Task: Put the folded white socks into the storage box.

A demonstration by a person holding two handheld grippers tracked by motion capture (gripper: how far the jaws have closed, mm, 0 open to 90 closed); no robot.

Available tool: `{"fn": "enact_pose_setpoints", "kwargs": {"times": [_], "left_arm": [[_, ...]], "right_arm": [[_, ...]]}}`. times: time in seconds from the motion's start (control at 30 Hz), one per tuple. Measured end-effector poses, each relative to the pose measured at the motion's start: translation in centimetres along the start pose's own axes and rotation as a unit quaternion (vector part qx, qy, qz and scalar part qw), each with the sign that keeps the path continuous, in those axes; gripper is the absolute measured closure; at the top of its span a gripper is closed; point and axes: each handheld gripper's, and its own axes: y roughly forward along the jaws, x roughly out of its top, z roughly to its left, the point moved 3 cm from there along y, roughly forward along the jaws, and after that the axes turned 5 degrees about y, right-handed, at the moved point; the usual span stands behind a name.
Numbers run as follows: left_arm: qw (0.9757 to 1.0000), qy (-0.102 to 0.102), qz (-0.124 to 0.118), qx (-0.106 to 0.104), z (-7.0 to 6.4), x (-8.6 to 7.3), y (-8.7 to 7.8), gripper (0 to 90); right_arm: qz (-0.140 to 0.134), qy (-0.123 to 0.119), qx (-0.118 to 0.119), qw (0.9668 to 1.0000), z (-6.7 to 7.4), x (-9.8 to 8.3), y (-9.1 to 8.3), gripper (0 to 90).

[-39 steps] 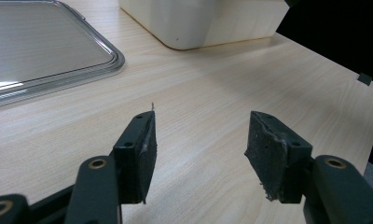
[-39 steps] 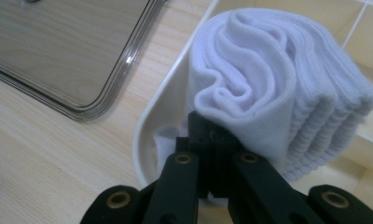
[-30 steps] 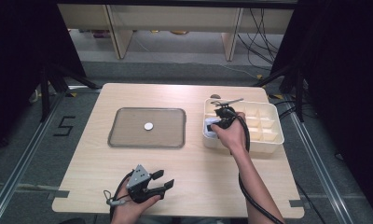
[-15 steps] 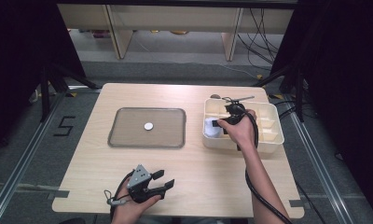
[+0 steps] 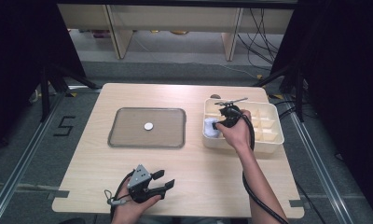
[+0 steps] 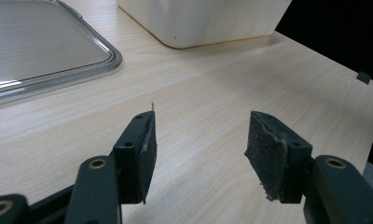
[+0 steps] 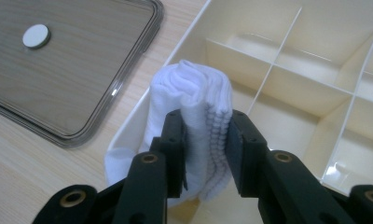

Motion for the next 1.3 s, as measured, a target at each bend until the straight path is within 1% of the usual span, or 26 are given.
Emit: {"fn": "enact_pose_setpoints", "kwargs": {"times": [0.03, 0.07, 0.1, 0.13, 0.17, 0.2, 0.3, 0.37, 0.4, 0.43, 0.47, 0.6, 0.67, 0.73, 0.77, 0.8, 0.83, 0.87, 0.9, 0.93, 1.0, 1.1, 1.13, 1.17, 1.2, 1.3], "left_arm": [[1.0, -0.001, 0.0, -0.001, 0.0, 0.0, 0.0, 41.8], [1.0, -0.001, 0.0, -0.001, 0.0, 0.0, 0.0, 41.9], [1.0, 0.003, 0.001, -0.001, 0.0, 0.0, 0.0, 41.9], [1.0, -0.003, 0.0, -0.001, -0.1, 0.0, 0.0, 41.9], [1.0, -0.007, 0.0, -0.001, -0.1, 0.0, 0.1, 41.9], [1.0, -0.007, 0.0, -0.001, -0.1, 0.0, 0.1, 41.9], [1.0, 0.0, 0.0, -0.001, -0.1, 0.0, 0.1, 41.9], [1.0, -0.004, 0.0, -0.001, -0.1, 0.0, 0.1, 41.9], [1.0, -0.008, -0.001, 0.0, -0.2, 0.0, 0.1, 41.9], [1.0, -0.005, 0.0, -0.001, -0.1, 0.0, 0.1, 41.9], [1.0, 0.001, 0.0, -0.001, -0.1, 0.0, 0.1, 41.9], [1.0, -0.007, -0.001, -0.001, -0.2, 0.0, 0.1, 41.9], [1.0, 0.003, 0.001, -0.002, -0.1, 0.0, 0.1, 41.9], [1.0, -0.007, 0.003, 0.004, -0.2, 0.0, 0.1, 41.9], [1.0, -0.006, 0.003, 0.002, -0.2, 0.0, 0.1, 41.9], [1.0, -0.004, 0.003, 0.003, -0.2, 0.0, 0.1, 41.9], [1.0, 0.004, 0.005, 0.001, -0.2, 0.0, 0.0, 41.9], [1.0, 0.002, 0.005, 0.001, -0.2, 0.0, 0.0, 41.9], [1.0, 0.003, 0.004, 0.002, -0.2, 0.0, 0.0, 41.8], [1.0, 0.001, 0.002, 0.002, -0.2, 0.0, 0.1, 41.9], [1.0, 0.002, 0.005, 0.002, -0.2, 0.0, 0.0, 41.9], [1.0, -0.006, 0.005, 0.003, -0.3, 0.0, 0.1, 41.9], [1.0, -0.005, 0.005, 0.003, -0.3, 0.0, 0.1, 41.9], [1.0, -0.005, 0.005, 0.003, -0.3, 0.0, 0.0, 41.9], [1.0, 0.004, 0.005, 0.002, -0.2, 0.0, 0.0, 41.9], [1.0, 0.0, 0.002, 0.002, -0.2, 0.0, 0.0, 41.9]], "right_arm": [[-0.001, -0.002, -0.003, 1.0, 0.2, 0.0, 0.0, 70.9], [-0.004, -0.015, -0.008, 0.9998, 0.2, 0.0, 0.1, 71.1], [-0.004, -0.019, -0.013, 0.9997, 0.4, -0.1, 0.2, 71.3], [0.0, -0.033, -0.035, 0.9988, 0.4, -0.1, 0.1, 71.4], [-0.001, -0.028, -0.037, 0.9989, 0.7, -0.2, 0.2, 71.6], [-0.002, -0.036, -0.045, 0.9983, 0.7, -0.2, 0.2, 71.7], [0.0, -0.034, -0.045, 0.9984, 1.1, -0.5, 0.5, 72.3], [0.01, -0.047, -0.044, 0.9979, 1.1, -0.6, 0.4, 72.6], [0.005, -0.049, -0.044, 0.9978, 1.2, -0.6, 0.6, 72.7], [0.011, -0.045, -0.044, 0.9979, 1.3, -0.6, 0.6, 72.9], [0.013, -0.052, -0.045, 0.9975, 1.2, -0.6, 0.6, 73.0], [0.021, -0.046, -0.044, 0.9978, 1.4, -0.8, 0.9, 73.3], [0.024, -0.039, -0.045, 0.9979, 1.3, -0.9, 1.0, 73.4], [0.022, -0.036, -0.046, 0.9981, 1.2, -0.9, 1.1, 73.5], [0.028, -0.021, -0.043, 0.9984, 1.3, -1.0, 1.0, 73.5], [0.029, -0.024, -0.037, 0.9986, 1.2, -1.0, 1.0, 73.6], [0.025, -0.019, -0.039, 0.9987, 1.2, -1.0, 1.2, 73.7], [0.027, -0.011, -0.041, 0.9987, 1.2, -1.0, 1.2, 73.7], [0.029, -0.021, -0.034, 0.9988, 1.0, -1.1, 1.2, 73.8], [0.03, -0.01, -0.035, 0.9989, 1.1, -1.1, 1.3, 73.9], [0.044, 0.006, -0.035, 0.9984, 1.3, -1.2, 1.3, 74.0], [0.046, -0.01, -0.03, 0.9985, 1.0, -1.1, 1.5, 74.3], [0.065, 0.018, -0.044, 0.9968, 1.3, -1.2, 1.4, 74.3], [0.067, 0.017, -0.043, 0.9967, 1.3, -1.2, 1.4, 74.5], [0.07, 0.017, -0.039, 0.9966, 1.3, -1.2, 1.5, 74.6], [0.079, 0.017, -0.044, 0.9957, 1.3, -1.3, 1.7, 75.0]]}}
